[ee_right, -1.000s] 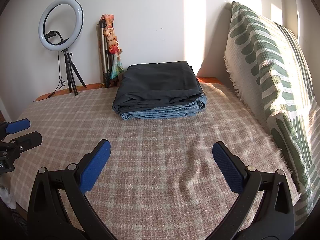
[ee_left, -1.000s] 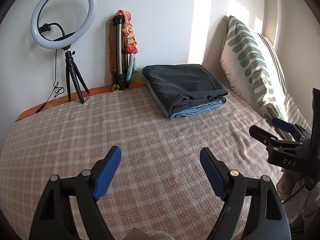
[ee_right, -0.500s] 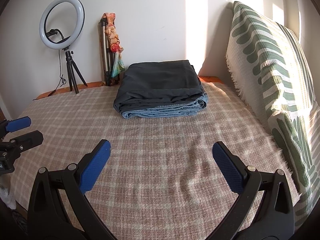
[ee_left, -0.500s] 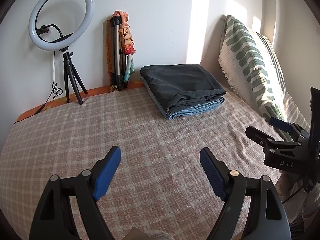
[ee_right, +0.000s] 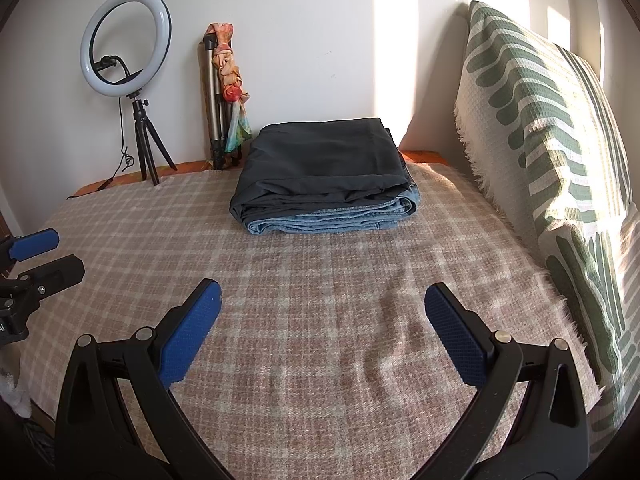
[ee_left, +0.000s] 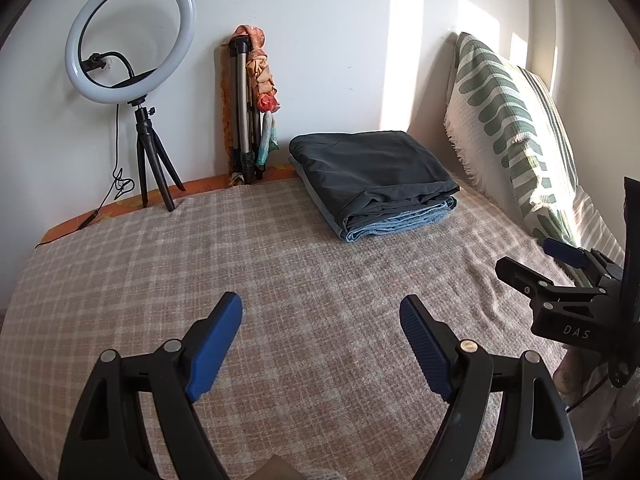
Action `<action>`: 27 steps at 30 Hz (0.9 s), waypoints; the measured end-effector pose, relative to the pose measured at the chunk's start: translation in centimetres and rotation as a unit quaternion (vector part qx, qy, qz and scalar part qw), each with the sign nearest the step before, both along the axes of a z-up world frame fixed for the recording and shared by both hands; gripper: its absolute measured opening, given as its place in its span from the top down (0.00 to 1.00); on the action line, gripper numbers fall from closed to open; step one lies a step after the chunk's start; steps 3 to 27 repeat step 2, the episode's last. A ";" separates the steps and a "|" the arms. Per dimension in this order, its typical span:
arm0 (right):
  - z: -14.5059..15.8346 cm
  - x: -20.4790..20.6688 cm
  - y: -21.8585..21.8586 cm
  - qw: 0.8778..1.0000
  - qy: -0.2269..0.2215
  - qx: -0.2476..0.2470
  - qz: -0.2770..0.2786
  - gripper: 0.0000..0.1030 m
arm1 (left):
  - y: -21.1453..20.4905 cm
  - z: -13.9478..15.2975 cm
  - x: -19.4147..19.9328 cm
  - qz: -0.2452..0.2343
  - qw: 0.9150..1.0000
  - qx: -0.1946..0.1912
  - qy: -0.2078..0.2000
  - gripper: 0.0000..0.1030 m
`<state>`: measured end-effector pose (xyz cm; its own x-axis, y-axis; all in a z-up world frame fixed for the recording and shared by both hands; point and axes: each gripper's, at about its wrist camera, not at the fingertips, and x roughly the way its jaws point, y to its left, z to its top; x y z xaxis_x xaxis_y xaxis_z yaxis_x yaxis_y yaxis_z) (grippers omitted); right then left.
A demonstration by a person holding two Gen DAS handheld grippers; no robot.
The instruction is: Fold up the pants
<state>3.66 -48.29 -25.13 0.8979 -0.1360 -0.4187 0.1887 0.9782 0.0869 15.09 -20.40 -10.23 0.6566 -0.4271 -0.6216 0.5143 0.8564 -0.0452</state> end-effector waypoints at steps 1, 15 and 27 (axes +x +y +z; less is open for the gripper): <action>0.0 0.1 -0.1 1.000 0.000 0.000 0.001 0.00 | 0.1 0.0 -0.1 0.001 1.000 -0.001 -0.006 0.22; 0.0 0.2 0.0 1.000 0.001 0.000 0.002 0.00 | 0.1 0.1 -0.2 -0.001 1.000 -0.002 -0.010 0.22; 0.0 0.2 0.0 1.000 0.001 0.000 0.002 0.00 | 0.1 0.1 -0.2 -0.001 1.000 -0.002 -0.010 0.22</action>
